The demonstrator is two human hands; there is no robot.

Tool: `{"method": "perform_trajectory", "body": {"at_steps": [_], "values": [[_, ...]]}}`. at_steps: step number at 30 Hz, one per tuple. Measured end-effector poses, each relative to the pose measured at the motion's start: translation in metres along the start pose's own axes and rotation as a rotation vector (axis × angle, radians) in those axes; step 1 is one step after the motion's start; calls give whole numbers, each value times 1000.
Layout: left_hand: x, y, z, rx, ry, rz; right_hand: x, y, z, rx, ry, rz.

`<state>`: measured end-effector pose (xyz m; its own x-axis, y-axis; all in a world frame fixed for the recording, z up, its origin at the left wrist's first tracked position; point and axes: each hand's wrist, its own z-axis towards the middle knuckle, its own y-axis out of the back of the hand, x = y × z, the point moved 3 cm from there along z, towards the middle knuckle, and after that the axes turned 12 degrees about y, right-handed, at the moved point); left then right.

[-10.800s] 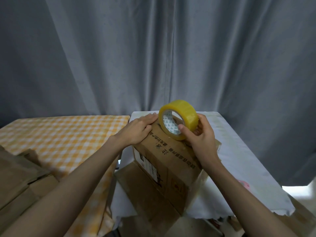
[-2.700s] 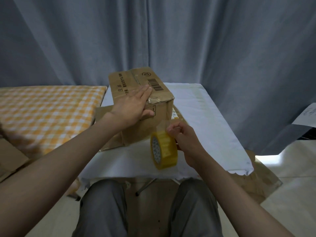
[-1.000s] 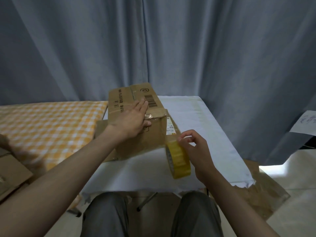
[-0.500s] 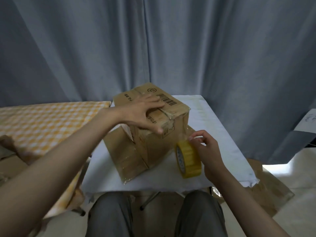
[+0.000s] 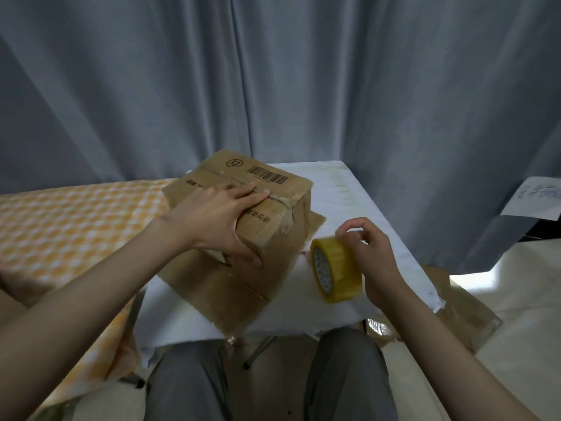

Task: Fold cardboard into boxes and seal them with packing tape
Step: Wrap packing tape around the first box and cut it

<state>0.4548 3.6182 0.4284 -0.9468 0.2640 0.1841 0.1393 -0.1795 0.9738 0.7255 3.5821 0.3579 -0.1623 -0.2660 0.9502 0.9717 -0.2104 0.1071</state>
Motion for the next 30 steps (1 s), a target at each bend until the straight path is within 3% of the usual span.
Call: {"method": "perform_trajectory", "body": {"at_steps": [11, 16, 20, 25, 30], "values": [[-63, 6, 21, -26, 357, 81, 2, 15, 12, -72, -37, 12], [-71, -6, 20, -27, 432, -35, -3, 21, 7, -86, -34, -31], [-74, -1, 23, 77, 349, -285, 7, 20, 6, -72, 31, -74], [-96, 39, 23, -144, 34, -637, 24, 15, 2, -30, 108, -106], [-112, 51, 29, 14, 39, -828, 42, 13, -3, -18, 128, -114]]}}
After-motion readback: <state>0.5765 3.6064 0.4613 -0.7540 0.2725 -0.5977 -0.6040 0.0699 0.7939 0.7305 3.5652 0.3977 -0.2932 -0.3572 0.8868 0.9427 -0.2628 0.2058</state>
